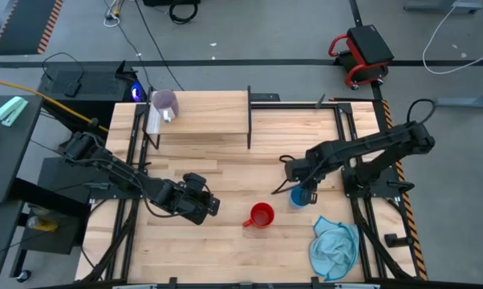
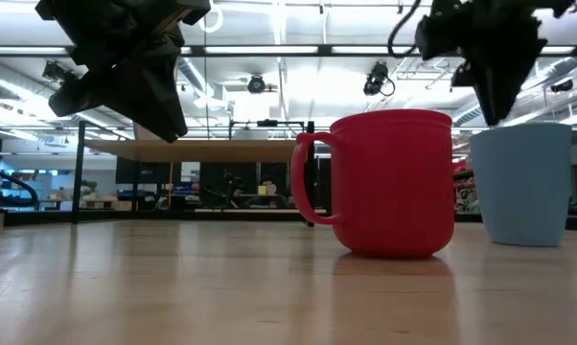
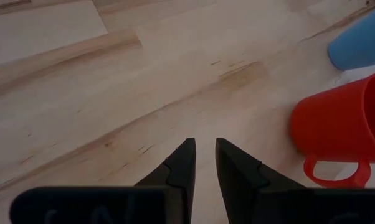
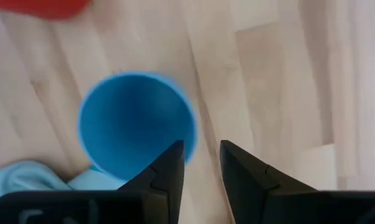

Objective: Stack small to large cups/mugs on shelf
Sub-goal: Put the blue cup on the shelf

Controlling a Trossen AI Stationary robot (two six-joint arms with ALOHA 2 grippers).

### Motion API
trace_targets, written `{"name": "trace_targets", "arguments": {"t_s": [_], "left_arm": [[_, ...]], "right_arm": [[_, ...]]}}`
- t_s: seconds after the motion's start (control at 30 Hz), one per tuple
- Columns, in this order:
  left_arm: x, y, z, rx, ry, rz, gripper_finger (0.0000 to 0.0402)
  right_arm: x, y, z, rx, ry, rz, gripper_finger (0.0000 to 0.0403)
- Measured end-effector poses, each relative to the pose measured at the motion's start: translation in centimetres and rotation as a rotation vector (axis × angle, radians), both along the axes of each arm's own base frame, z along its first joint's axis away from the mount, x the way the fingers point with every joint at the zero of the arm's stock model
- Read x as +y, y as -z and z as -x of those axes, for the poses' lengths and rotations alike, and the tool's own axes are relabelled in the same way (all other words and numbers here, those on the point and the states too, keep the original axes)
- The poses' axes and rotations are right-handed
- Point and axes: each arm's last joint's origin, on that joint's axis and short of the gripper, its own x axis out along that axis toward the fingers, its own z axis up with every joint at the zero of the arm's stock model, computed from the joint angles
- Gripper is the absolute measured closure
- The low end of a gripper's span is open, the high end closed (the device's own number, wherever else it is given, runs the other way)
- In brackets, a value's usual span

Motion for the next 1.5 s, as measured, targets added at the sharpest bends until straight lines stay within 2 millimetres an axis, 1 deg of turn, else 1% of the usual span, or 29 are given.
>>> {"name": "trace_targets", "arguments": {"t_s": [0.07, 0.17, 0.27, 0.47, 0.87, 0.93, 1.07, 1.13, 1.5], "left_arm": [[0.0, 0.0, 0.0, 0.002, 0.003, 0.004, 0.0332], [0.0, 0.0, 0.0, 0.002, 0.002, 0.005, 0.0331], [0.0, 0.0, 0.0, 0.003, 0.003, 0.005, 0.0327], [0.0, 0.0, 0.0, 0.006, 0.006, 0.011, 0.0324], [-0.1, 0.0, 0.0, 0.012, 0.013, 0.023, 0.0322], [-0.1, 0.0, 0.0, 0.012, 0.013, 0.023, 0.0322], [-0.1, 0.0, 0.0, 0.012, 0.014, 0.023, 0.0322], [-0.1, 0.0, 0.0, 0.013, 0.015, 0.025, 0.0322], [-0.1, 0.0, 0.0, 0.017, 0.024, 0.021, 0.0323]], "right_arm": [[0.1, 0.6, 0.0, -0.003, -0.016, -0.012, 0.0292], [0.4, 1.0, -0.2, -0.026, -0.026, -0.028, 0.0292], [0.6, 1.0, -0.3, -0.040, -0.034, -0.027, 0.0294], [0.3, 1.0, -0.3, -0.052, -0.026, 0.039, 0.0295], [0.3, 1.1, -0.6, -0.070, -0.035, 0.027, 0.0296], [0.3, 1.6, -0.5, -0.061, -0.035, 0.021, 0.0297], [0.2, 3.1, 0.1, -0.014, -0.034, 0.017, 0.0298], [0.2, 3.5, 0.3, -0.004, -0.029, 0.018, 0.0298], [0.3, 3.6, -0.1, -0.044, -0.012, -0.004, 0.0303]]}}
